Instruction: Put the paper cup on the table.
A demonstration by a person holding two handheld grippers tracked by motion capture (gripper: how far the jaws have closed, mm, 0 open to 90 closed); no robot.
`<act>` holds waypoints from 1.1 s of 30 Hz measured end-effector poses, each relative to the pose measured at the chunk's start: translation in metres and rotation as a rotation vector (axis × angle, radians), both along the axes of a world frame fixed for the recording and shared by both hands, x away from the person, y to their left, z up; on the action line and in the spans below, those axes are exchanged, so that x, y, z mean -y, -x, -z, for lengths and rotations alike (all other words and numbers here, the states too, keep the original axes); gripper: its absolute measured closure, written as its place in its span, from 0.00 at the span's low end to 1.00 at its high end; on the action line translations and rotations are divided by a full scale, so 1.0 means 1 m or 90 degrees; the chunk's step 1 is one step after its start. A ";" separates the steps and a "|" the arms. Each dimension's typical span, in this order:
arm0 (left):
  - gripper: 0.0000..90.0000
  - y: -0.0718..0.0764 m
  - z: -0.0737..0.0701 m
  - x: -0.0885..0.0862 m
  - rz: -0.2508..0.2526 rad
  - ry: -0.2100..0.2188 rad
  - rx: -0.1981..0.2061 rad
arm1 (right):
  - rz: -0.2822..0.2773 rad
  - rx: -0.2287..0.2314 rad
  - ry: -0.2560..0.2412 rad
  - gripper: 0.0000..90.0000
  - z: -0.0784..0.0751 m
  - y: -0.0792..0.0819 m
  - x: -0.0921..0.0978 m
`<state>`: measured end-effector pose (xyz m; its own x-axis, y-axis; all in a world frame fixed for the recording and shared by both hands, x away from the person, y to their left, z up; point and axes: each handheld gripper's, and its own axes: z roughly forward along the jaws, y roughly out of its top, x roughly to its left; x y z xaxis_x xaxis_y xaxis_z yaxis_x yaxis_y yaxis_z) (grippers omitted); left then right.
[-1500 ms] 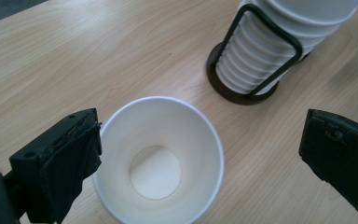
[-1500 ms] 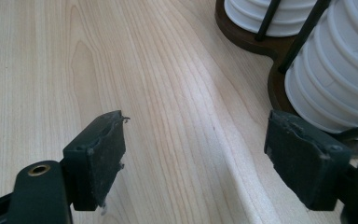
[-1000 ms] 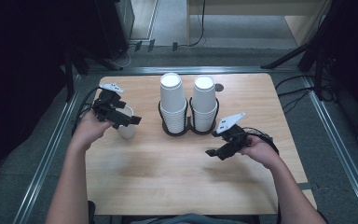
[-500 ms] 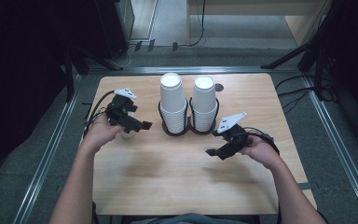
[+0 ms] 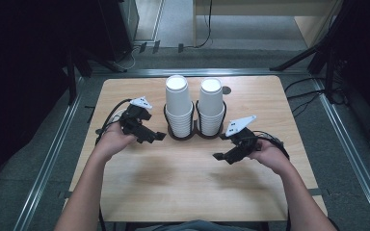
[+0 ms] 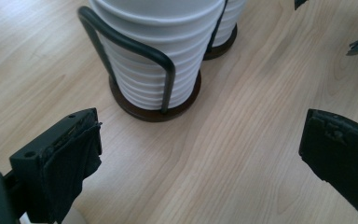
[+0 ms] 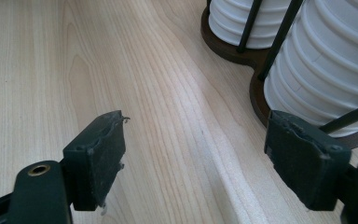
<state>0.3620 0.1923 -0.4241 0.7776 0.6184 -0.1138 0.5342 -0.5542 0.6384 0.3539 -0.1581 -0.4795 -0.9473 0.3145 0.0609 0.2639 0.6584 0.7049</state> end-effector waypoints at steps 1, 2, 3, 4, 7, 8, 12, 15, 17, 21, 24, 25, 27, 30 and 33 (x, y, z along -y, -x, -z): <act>0.00 0.001 0.003 0.004 0.004 -0.005 0.001 | 0.000 -0.001 -0.001 0.23 0.000 0.000 0.000; 0.00 0.001 0.003 0.004 0.004 -0.005 0.001 | 0.000 -0.001 -0.001 0.23 0.000 0.000 0.000; 0.00 0.002 0.004 0.006 0.006 -0.007 0.001 | 0.004 -0.004 0.001 0.23 0.001 0.000 0.001; 0.00 0.003 0.005 0.008 0.008 -0.010 0.003 | 0.004 -0.004 0.001 0.23 0.001 0.000 0.001; 0.00 0.005 0.008 0.014 0.019 -0.010 0.007 | 0.004 -0.004 0.002 0.23 0.002 -0.001 0.002; 0.00 0.006 0.009 0.016 0.021 -0.010 0.006 | 0.004 -0.006 0.002 0.23 0.002 -0.001 0.002; 0.00 0.009 0.015 0.024 0.034 -0.017 0.002 | 0.003 -0.004 0.002 0.23 0.002 -0.001 0.002; 0.00 0.010 0.020 0.027 0.036 -0.020 -0.002 | 0.003 -0.004 0.002 0.23 0.001 -0.001 0.002; 0.00 0.010 0.021 0.028 0.037 -0.020 -0.004 | 0.004 -0.003 0.002 0.23 0.001 -0.001 0.002; 0.00 0.013 0.026 0.038 0.050 -0.038 0.005 | 0.002 -0.002 0.004 0.23 0.002 0.000 0.001; 0.00 0.014 0.027 0.042 0.051 -0.031 0.009 | 0.001 -0.002 0.003 0.23 0.002 0.000 0.001; 0.00 0.014 0.027 0.043 0.055 -0.032 0.007 | 0.001 -0.002 0.004 0.23 0.002 0.000 0.001; 0.00 0.015 0.028 0.046 0.055 -0.028 0.010 | 0.002 -0.002 0.004 0.23 0.002 0.000 0.001; 0.00 0.016 0.028 0.050 0.062 -0.030 0.016 | 0.002 0.000 0.003 0.23 0.001 0.001 0.001; 0.00 0.018 0.029 0.055 0.063 -0.028 0.019 | -0.001 0.002 0.004 0.23 0.001 0.001 0.001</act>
